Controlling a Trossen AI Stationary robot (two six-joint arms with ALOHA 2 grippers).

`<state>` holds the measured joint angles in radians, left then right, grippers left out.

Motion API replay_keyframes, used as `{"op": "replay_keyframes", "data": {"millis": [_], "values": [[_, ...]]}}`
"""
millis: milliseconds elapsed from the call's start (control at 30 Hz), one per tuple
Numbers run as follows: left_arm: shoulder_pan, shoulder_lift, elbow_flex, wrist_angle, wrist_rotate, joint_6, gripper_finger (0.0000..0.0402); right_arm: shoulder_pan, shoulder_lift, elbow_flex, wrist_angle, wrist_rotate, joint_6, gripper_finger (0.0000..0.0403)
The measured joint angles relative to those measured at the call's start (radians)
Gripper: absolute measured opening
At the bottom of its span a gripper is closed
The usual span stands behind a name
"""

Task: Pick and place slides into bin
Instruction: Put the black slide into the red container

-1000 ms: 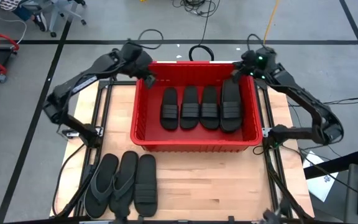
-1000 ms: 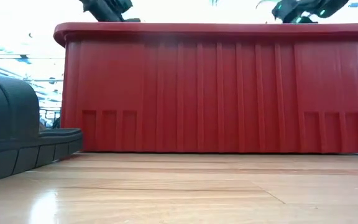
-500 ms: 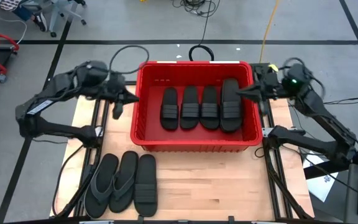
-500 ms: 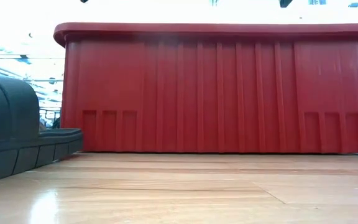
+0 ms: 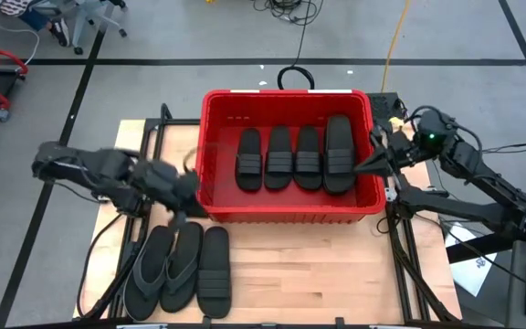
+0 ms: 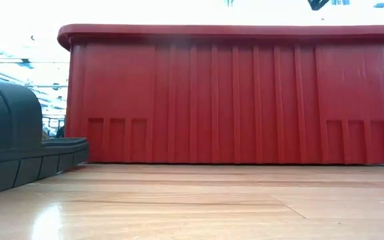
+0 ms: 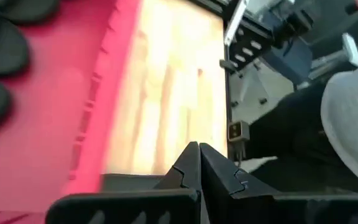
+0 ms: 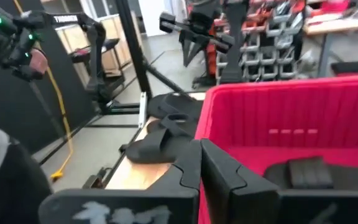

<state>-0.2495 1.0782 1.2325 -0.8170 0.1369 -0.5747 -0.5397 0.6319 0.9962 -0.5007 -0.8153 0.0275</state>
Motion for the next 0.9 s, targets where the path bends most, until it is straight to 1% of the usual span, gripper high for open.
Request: {"op": "replay_keyframes", "data": {"millis": [100, 200, 267, 333, 400, 467, 600, 700, 800, 900], "values": [[-0.089, 0.026, -0.107, 0.114, -0.03, -0.038, 0.0, 0.027, 0.0, -0.037, 0.063, 0.001, 0.044, 0.0], [-0.156, 0.051, -0.206, 0.205, -0.038, -0.092, 0.0002, 0.045, 0.0, -0.079, 0.17, 0.004, 0.119, 0.0], [-0.194, 0.072, -0.268, 0.244, -0.019, -0.119, 0.001, 0.051, 0.0, -0.106, 0.243, 0.005, 0.173, 0.0], [-0.232, 0.089, -0.319, 0.28, 0.028, -0.128, 0.0023, 0.052, 0.005, -0.125, 0.31, 0.008, 0.232, 0.0], [-0.261, 0.108, -0.371, 0.266, 0.051, -0.135, 0.0039, 0.052, 0.011, -0.129, 0.325, 0.045, 0.279, 0.0], [-0.281, 0.121, -0.414, 0.283, 0.055, -0.143, 0.0058, 0.051, 0.017, -0.13, 0.324, 0.088, 0.308, 0.0], [-0.311, 0.122, -0.481, 0.369, 0.113, -0.184, 0.0107, 0.051, 0.033, -0.13, 0.325, 0.16, 0.348, 0.0005], [-0.316, 0.12, -0.505, 0.451, 0.135, -0.198, 0.0149, 0.051, 0.043, -0.13, 0.325, 0.162, 0.353, 0.0019], [-0.314, 0.121, -0.512, 0.477, 0.119, -0.189, 0.0193, 0.051, 0.048, -0.13, 0.325, 0.162, 0.352, 0.0038], [-0.297, 0.131, -0.513, 0.49, 0.077, -0.194, 0.0238, 0.051, 0.05, -0.13, 0.325, 0.161, 0.351, 0.006]]}}
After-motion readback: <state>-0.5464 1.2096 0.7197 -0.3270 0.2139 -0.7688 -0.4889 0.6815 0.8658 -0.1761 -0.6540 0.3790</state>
